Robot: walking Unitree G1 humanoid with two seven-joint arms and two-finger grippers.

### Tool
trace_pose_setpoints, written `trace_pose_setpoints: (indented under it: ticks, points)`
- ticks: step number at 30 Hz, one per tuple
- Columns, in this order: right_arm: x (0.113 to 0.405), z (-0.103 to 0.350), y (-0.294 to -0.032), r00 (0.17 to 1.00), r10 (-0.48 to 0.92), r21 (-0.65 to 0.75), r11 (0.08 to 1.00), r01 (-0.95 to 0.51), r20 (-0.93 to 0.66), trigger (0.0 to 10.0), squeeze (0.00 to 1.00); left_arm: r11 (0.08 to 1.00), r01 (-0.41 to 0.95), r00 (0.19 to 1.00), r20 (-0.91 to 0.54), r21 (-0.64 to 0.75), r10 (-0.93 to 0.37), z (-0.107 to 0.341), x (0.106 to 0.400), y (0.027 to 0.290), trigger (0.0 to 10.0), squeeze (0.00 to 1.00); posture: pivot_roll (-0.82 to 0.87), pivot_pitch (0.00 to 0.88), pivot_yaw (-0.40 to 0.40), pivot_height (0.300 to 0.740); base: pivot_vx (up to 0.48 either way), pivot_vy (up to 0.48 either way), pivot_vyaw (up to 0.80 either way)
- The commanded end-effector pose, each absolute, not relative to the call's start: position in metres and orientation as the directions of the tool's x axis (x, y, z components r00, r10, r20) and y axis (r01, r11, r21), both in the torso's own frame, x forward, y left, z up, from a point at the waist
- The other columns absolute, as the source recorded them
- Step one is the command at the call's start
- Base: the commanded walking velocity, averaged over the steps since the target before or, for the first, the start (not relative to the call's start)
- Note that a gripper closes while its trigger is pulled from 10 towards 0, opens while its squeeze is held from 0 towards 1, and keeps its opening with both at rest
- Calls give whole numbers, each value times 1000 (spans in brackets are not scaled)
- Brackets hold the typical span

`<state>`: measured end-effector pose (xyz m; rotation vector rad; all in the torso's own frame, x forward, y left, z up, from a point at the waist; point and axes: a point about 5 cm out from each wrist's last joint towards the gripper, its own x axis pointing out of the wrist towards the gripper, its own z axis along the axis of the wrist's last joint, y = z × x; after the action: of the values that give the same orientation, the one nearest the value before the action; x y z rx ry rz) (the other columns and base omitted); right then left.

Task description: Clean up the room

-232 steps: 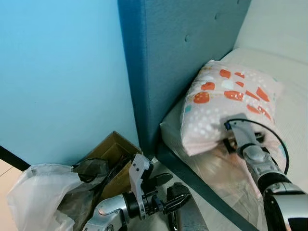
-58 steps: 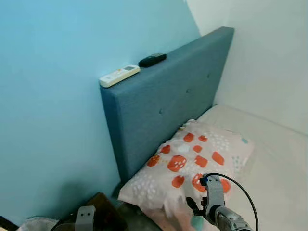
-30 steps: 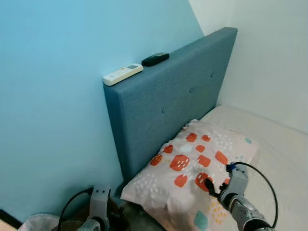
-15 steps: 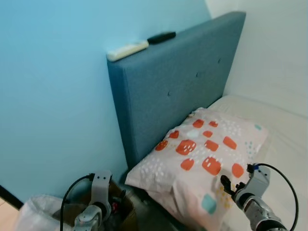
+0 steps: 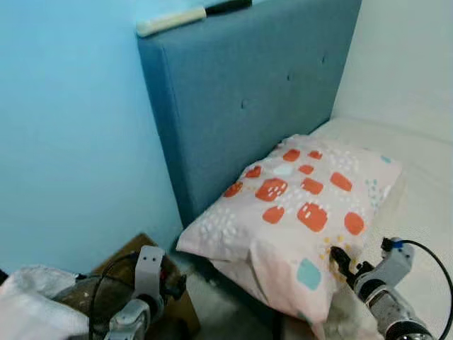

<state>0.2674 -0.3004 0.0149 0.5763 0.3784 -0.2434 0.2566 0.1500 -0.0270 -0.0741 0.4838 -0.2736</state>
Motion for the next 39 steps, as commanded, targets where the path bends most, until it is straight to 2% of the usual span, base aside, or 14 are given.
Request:
trace_pose_setpoints:
  ticks: [1, 6, 8, 10, 12, 13, 15, 20, 21, 22, 23, 24, 31, 39]
  points:
    - [270, 14, -295, 913, -92, 527, 792, 309, -398, 10000, 0, 958, 253, 851, -441, -132, -285, -28, 253, 152, 10000, 0, -48, 102, 59, 557, 0, 0, 0]
    - [272, 14, -283, 935, -25, 584, 775, 242, -354, 10000, 0, 950, 244, 874, -380, -196, -303, -20, 257, 151, 10000, 0, -14, 158, 74, 553, 0, 0, 0]
    - [277, 14, -269, 955, 55, 639, 755, 151, -291, 10000, 0, 923, 231, 903, -285, -309, -321, -7, 263, 149, 10000, 0, 8, 196, 79, 553, 0, 0, 0]
    - [278, 15, -265, 960, 75, 653, 747, 127, -271, 10000, 0, 913, 231, 909, -260, -337, -326, -3, 264, 149, 10000, 0, 8, 196, 79, 553, 0, 0, 0]
    - [288, 22, -256, 967, 114, 672, 737, 71, -227, 10000, 0, 846, 240, 919, -169, -476, -356, 13, 269, 141, 10000, 0, 32, 234, 84, 553, 0, 0, 0]
    - [288, 22, -256, 967, 114, 672, 737, 71, -227, 10000, 0, 846, 240, 919, -169, -476, -356, 13, 269, 141, 10000, 0, 32, 234, 84, 553, 0, 0, 0]
    - [297, 29, -250, 969, 130, 666, 745, 44, -210, 10000, 0, 756, 272, 914, -85, -595, -396, 30, 271, 131, 10000, 0, 39, 248, 88, 553, 0, 0, 0]
    - [308, 39, -250, 974, 105, 640, 767, 50, -201, 10000, 0, 675, 325, 894, -16, -662, -447, 44, 271, 118, 10000, 0, 51, 271, 96, 553, 0, 0, 0]
    - [313, 44, -251, 978, 83, 630, 774, 58, -192, 3765, 0, 649, 351, 884, 9, -675, -468, 50, 269, 112, 10000, 0, 56, 280, 100, 553, 0, 0, 0]
    - [316, 49, -253, 981, 65, 624, 778, 66, -185, 863, 0, 632, 367, 876, 25, -682, -482, 54, 268, 107, 10000, 0, 58, 283, 100, 553, 0, 0, 0]
    - [316, 49, -253, 981, 65, 624, 778, 66, -185, 863, 0, 632, 367, 876, 25, -682, -482, 54, 268, 107, 10000, 0, 58, 283, 100, 553, 0, 0, 0]
    - [318, 52, -254, 983, 58, 621, 781, 65, -176, 0, 0, 624, 374, 872, 32, -686, -488, 57, 265, 105, 10000, 0, 67, 293, 104, 553, 0, 0, 0]
    - [332, 74, -267, 988, -62, 594, 793, 136, -142, 0, 0, 602, 375, 859, 20, -705, -512, 66, 252, 107, 10000, 0, 100, 316, 115, 553, 0, 0, 0]
    - [339, 122, -319, 930, -363, 514, 789, 337, -52, 0, 0, 599, 369, 852, 1, -710, -523, 77, 244, 113, 10000, 0, 128, 324, 120, 553, 0, 0, 0]
